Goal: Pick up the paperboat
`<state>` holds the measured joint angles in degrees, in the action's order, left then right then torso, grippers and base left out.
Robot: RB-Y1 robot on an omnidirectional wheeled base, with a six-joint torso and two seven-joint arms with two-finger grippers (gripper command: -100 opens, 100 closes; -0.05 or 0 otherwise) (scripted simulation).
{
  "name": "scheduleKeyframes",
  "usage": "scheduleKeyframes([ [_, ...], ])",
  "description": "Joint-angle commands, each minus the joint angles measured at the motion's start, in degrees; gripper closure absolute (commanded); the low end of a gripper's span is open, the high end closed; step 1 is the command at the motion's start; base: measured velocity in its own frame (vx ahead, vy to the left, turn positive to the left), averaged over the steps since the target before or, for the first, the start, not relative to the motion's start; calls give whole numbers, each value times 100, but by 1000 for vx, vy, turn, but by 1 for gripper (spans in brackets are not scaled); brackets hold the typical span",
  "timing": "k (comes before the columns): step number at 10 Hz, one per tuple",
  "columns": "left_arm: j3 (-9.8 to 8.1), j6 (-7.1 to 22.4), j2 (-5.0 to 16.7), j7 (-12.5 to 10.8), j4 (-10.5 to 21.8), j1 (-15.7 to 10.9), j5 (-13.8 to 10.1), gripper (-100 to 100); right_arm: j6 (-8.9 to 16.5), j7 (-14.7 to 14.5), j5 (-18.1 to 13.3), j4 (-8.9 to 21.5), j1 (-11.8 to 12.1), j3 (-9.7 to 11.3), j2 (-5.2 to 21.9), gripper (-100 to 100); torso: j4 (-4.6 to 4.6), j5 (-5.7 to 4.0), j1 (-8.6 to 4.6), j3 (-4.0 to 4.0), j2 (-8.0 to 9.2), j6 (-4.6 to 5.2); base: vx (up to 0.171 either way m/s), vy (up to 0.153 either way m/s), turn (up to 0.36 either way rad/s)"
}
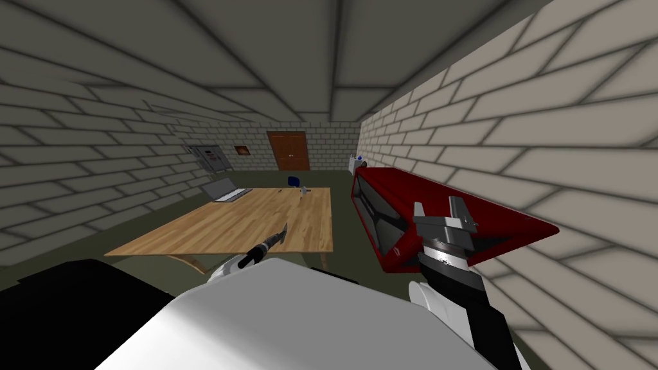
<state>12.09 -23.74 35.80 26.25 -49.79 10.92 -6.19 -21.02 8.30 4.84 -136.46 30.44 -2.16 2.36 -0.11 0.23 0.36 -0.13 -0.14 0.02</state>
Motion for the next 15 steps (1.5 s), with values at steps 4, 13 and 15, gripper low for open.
scheduleKeyframes([
  [4, -110, 371, -409, -210, -135, -301, 730, -100, 0, 0, 0, 0, -1, 1, 0, 0, 0, -1, -5, 1, 1, 2, -9, 48, 92],
  [13, -312, 1021, -1025, -531, -523, -695, 2027, -100, 0, 0, 0, 0, 0, 0, 0, 0, 0, -1, -3, 0, 0, 2, -5, 48, 89],
  [15, -362, 1183, -1179, -612, -620, -794, 2330, -100, 0, 0, 0, 0, -1, 0, 0, 0, 0, -1, -4, 1, 1, 1, -4, 43, 90],
])
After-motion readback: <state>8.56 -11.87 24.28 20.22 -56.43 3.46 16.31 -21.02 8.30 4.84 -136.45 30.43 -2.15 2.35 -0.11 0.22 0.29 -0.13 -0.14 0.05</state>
